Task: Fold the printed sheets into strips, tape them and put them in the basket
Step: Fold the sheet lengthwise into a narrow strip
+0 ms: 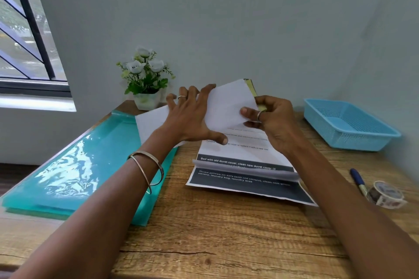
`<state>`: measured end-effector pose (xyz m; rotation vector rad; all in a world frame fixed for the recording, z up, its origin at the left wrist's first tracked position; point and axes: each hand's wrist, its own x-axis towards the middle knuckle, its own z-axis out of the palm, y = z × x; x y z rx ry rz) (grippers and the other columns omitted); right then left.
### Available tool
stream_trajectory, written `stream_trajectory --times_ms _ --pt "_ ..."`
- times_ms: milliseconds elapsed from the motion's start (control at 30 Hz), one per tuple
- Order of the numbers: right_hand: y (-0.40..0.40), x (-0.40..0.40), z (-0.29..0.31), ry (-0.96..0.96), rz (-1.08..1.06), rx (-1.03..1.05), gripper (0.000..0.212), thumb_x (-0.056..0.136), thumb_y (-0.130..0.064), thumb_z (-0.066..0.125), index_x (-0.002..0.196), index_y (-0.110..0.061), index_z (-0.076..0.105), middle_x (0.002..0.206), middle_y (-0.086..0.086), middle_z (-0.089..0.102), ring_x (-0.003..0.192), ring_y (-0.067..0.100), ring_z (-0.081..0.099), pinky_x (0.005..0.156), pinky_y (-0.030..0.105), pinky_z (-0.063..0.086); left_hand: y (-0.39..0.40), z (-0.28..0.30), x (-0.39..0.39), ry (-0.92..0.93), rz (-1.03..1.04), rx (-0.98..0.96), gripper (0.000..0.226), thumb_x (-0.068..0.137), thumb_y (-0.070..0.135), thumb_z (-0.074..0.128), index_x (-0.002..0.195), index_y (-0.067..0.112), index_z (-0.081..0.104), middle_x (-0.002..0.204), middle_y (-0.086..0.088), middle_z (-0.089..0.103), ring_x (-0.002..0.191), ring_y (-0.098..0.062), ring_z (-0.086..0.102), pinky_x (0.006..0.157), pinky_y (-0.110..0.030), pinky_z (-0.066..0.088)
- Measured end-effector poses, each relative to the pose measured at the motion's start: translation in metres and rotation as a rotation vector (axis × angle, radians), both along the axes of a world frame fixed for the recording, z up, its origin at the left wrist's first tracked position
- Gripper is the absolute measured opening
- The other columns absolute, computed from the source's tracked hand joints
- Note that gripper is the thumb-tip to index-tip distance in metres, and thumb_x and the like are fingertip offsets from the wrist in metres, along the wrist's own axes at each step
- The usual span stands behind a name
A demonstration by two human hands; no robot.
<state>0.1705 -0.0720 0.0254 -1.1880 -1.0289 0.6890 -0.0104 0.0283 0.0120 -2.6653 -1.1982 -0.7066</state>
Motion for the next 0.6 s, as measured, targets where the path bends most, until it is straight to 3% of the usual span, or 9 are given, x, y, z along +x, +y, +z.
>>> stream_trajectory --times_ms 100,167,267,367,467,600 --pt "0.001 0.004 0.005 0.155 -0.067 0.108 0.030 0.077 0.006 0.072 0.101 -0.008 0.063 0.099 0.017 0.070 0.088 0.033 0.070 0.067 0.044 0.060 -0.008 0.014 0.002 -0.025 0.015 -0.087 0.123 0.044 0.095 0.039 0.147 0.034 0.010 0.135 -0.010 0.040 0.127 -0.033 0.035 0.102 -0.057 0.025" --pt "0.002 0.007 0.008 0.251 -0.116 0.159 0.038 0.079 0.008 0.068 0.110 -0.011 0.057 0.103 0.018 0.066 0.087 0.032 0.069 0.063 0.050 0.059 -0.009 0.022 0.002 -0.146 -0.004 -0.126 0.100 0.058 0.087 0.044 0.143 0.035 0.028 0.131 -0.004 0.050 0.121 -0.026 0.046 0.100 -0.053 0.034" --pt "0.007 0.009 0.006 0.361 -0.188 0.136 0.049 0.082 0.007 0.067 0.120 -0.016 0.047 0.103 0.013 0.064 0.084 0.028 0.069 0.059 0.046 0.060 -0.008 0.027 -0.002 -0.434 -0.101 -0.253 0.050 0.077 0.057 0.065 0.119 0.030 0.060 0.098 0.002 0.067 0.089 -0.016 0.063 0.077 -0.033 0.048" --pt "0.008 0.008 0.001 0.280 -0.189 0.024 0.033 0.084 0.005 0.066 0.113 -0.009 0.057 0.105 0.015 0.066 0.078 0.025 0.069 0.054 0.034 0.059 -0.007 0.027 -0.008 -0.590 -0.173 -0.548 0.019 0.081 0.032 0.072 0.096 0.021 0.071 0.076 0.000 0.070 0.069 -0.017 0.067 0.062 -0.027 0.051" --pt "0.011 0.009 -0.006 0.191 -0.121 -0.041 0.021 0.085 0.008 0.062 0.096 -0.008 0.068 0.100 0.016 0.068 0.078 0.026 0.069 0.054 0.030 0.058 -0.005 0.024 -0.015 -0.583 -0.209 -0.805 0.017 0.082 0.021 0.072 0.098 0.014 0.072 0.086 -0.007 0.074 0.075 -0.021 0.069 0.073 -0.035 0.058" --pt "0.011 0.009 -0.011 0.194 -0.002 -0.097 0.015 0.085 0.010 0.060 0.086 -0.001 0.070 0.092 0.015 0.069 0.082 0.028 0.067 0.059 0.031 0.058 0.001 0.017 -0.021 -0.551 -0.203 -0.869 0.021 0.085 0.016 0.068 0.105 0.011 0.071 0.093 -0.007 0.074 0.082 -0.021 0.070 0.078 -0.033 0.057"
